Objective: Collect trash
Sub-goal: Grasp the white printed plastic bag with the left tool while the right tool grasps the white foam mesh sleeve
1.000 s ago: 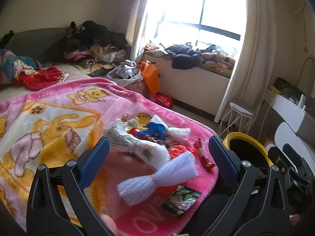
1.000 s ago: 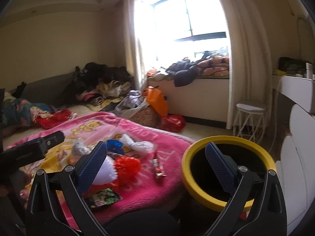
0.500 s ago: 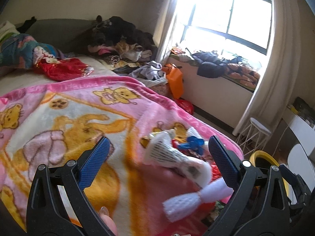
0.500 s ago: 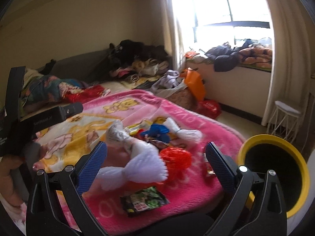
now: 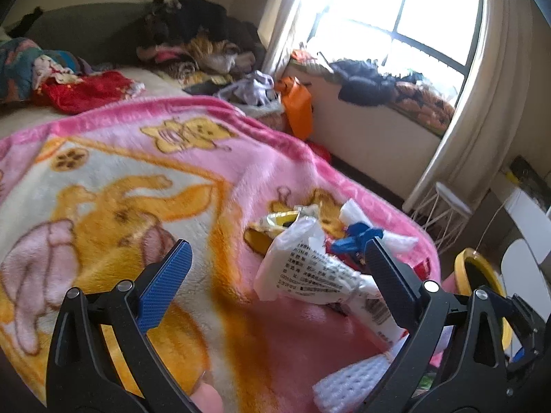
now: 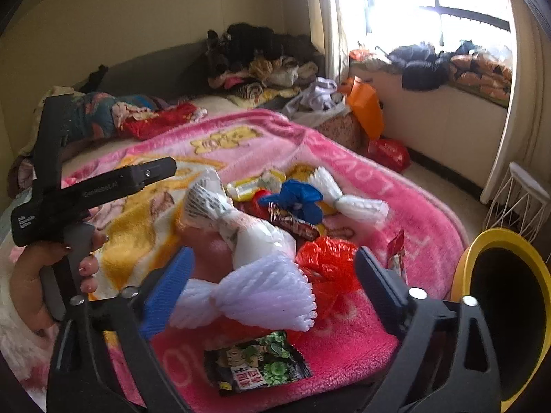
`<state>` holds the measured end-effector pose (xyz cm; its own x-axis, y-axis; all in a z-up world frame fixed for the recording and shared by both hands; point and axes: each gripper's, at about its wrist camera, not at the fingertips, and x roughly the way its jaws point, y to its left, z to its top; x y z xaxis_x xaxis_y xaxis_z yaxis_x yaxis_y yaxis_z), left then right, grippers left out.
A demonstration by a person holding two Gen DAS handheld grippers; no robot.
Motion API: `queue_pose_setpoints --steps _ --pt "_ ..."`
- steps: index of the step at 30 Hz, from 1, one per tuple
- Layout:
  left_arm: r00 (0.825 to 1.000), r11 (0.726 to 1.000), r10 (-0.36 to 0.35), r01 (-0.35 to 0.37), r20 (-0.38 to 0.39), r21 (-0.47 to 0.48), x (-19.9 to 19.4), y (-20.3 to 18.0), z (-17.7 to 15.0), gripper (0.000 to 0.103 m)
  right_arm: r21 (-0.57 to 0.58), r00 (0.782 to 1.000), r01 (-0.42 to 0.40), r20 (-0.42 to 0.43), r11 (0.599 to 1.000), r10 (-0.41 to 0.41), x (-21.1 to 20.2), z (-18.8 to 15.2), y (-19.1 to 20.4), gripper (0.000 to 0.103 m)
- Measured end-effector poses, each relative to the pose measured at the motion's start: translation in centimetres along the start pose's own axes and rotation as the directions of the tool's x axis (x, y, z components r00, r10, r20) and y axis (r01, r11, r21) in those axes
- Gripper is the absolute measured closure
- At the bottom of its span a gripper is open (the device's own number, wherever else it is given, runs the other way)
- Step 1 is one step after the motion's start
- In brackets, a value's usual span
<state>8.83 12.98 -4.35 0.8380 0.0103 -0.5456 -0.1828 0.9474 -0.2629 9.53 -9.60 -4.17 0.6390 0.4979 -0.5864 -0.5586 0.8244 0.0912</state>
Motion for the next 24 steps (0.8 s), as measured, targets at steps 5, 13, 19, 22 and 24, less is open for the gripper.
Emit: queue_pose_setpoints --steps 5,13,19,22,24 --pt "0.996 0.998 -0.056 0.053 -0.063 -0.041 2.7 0.9 -0.3 0.011 0.026 0.996 -0.021 -0.083 0.999 0.023 1.8 -0.2 -0.8 0.031" --pt "0.976 0.978 -0.185 0.172 -0.113 -0.118 5.2 1.8 -0.7 0.011 0.013 0.992 -0.065 -0.11 0.998 0.066 1.8 -1.0 -0.5 0.072" --pt "0.964 0.962 -0.24 0.221 -0.114 -0.163 5.3 1.7 -0.8 0.04 0.004 0.996 -0.059 -0.071 0.998 0.059 0.9 -1.0 -0.2 0.082" --pt "0.966 0.969 -0.226 0.209 -0.127 -0.131 5.3 1.1 -0.7 0.057 0.006 0.997 -0.06 -0.055 0.998 0.061 0.5 -0.8 -0.2 0.083" --pt "0.968 0.973 -0.213 0.199 -0.132 -0.114 5.1 0.8 -0.7 0.062 0.014 0.997 -0.067 -0.042 0.998 0.068 0.2 -0.8 -0.3 0.083"
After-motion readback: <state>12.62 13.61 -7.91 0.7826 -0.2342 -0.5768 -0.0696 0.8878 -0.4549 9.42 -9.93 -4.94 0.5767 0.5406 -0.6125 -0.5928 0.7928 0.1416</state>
